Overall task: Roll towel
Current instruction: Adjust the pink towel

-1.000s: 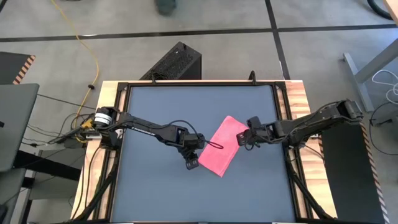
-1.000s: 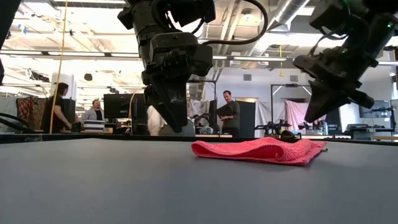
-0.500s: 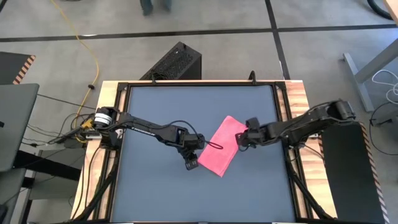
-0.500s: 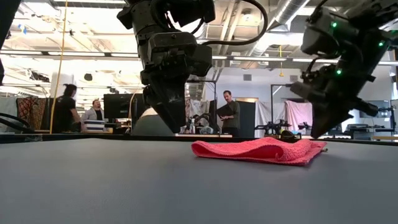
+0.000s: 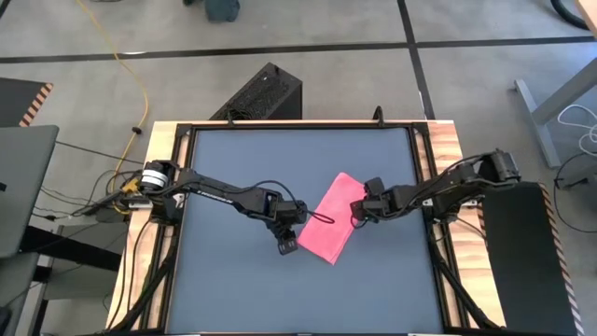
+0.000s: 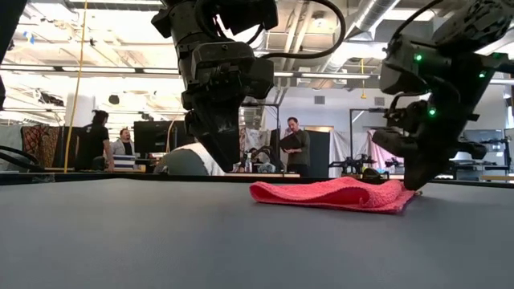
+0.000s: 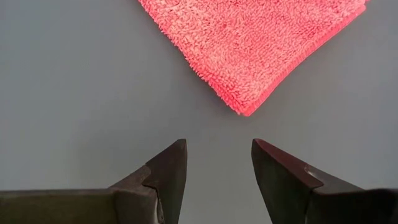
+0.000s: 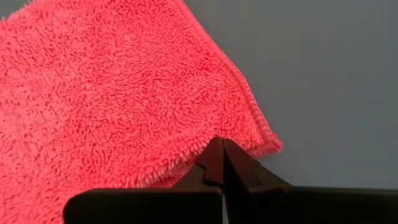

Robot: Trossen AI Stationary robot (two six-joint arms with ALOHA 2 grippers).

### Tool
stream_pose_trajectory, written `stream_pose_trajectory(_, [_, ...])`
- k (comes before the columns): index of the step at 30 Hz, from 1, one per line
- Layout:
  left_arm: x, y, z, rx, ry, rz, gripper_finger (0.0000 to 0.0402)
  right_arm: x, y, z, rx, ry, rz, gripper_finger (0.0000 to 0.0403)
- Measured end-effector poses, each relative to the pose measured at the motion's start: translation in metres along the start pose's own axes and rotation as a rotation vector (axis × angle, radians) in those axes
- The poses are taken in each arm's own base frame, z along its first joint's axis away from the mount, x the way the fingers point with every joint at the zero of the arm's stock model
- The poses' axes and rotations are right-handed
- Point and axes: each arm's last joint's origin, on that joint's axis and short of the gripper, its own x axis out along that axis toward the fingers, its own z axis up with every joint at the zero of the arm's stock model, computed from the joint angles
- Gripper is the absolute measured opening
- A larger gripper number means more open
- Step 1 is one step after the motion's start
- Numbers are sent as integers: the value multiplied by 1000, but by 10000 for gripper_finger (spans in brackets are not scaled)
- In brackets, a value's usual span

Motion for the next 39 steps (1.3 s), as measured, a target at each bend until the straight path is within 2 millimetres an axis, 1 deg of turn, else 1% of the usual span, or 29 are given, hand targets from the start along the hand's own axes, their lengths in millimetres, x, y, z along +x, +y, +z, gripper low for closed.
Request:
stream_pose_trajectory(8, [0,0,-1,-4,11,5,170,24,11,15,5,-69,48,16])
stream_pose_trajectory(14, [0,1,-2,-15,22,0,170,34,21,26,16,-111,147,17])
stream_pose_trajectory(22, [0,1,-2,-23,22,0,170,40,32,39,63,-147,286,17])
stream_pose_trajectory(25, [0,0,-2,-22,19,-2,170,43,39,42,78,-139,334,17])
stream_pose_trajectory(30, [0,0,-1,-19,17,-3,170,49,54,46,53,-121,356,17])
stream_pose_trajectory(34, [0,0,-1,-18,18,-3,170,49,64,51,30,-111,378,17])
stream_pose_trajectory(39, [0,1,-3,-8,33,13,170,42,59,53,34,-109,338,18])
